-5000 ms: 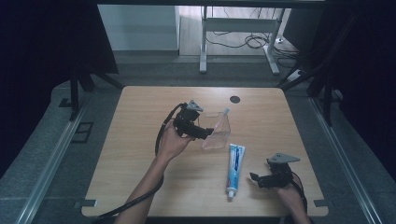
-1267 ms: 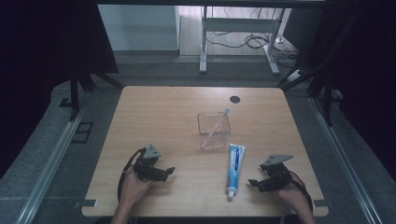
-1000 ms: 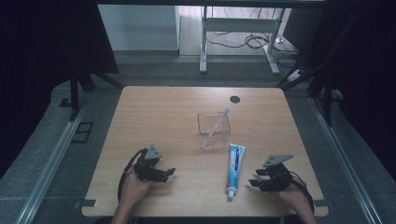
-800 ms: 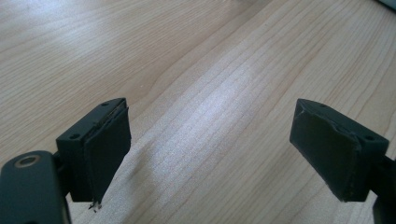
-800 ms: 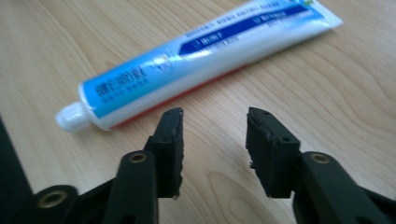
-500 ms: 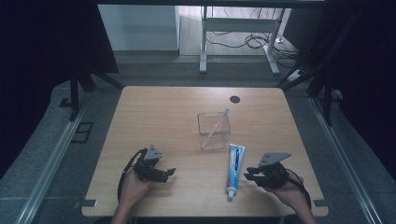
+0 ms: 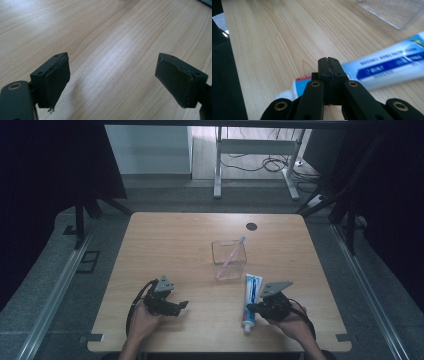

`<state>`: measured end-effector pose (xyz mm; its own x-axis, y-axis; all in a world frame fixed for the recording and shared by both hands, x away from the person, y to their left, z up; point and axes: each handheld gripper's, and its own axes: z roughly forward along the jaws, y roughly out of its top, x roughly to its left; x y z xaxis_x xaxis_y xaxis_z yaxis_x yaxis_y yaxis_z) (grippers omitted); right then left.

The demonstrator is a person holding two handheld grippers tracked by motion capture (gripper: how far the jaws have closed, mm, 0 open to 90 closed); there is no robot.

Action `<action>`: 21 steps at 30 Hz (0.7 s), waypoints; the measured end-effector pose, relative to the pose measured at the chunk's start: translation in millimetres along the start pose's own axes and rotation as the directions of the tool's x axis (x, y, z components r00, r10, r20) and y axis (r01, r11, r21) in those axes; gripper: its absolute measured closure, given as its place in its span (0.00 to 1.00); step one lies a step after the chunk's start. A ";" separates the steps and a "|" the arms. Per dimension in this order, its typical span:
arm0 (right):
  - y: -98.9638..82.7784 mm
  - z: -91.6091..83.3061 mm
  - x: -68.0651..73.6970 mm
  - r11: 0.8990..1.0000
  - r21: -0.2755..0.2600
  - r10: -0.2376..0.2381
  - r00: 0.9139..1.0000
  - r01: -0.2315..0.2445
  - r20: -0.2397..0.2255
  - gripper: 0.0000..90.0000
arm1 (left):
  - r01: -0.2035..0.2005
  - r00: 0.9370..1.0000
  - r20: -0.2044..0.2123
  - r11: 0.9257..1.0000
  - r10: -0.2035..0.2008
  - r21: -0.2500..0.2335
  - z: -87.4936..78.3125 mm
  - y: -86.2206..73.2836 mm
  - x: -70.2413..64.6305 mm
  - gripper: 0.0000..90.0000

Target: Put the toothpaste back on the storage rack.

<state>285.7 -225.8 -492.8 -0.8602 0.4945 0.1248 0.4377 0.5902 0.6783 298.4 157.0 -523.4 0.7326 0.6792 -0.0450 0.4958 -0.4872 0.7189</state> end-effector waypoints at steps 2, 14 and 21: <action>3.7 5.1 1.8 1.000 0.016 0.000 1.000 0.000 -0.007 1.00 | -0.001 1.000 0.001 1.000 0.001 0.000 0.0 0.1 0.0 0.14; 8.6 33.4 6.4 0.997 0.071 0.025 0.999 -0.023 -0.030 1.00 | -0.008 1.000 0.000 1.000 0.008 0.006 -0.1 0.0 -1.1 0.14; 8.0 30.4 5.3 0.996 0.081 0.039 0.999 -0.039 -0.006 0.99 | -0.016 1.000 0.000 1.000 0.016 0.008 0.4 0.3 -1.9 0.14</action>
<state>292.6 -199.1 -508.7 -0.8439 0.5134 0.1560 0.4904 0.6201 0.6123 297.3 155.4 -523.4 0.7404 0.6714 -0.0333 0.4876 -0.5023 0.7141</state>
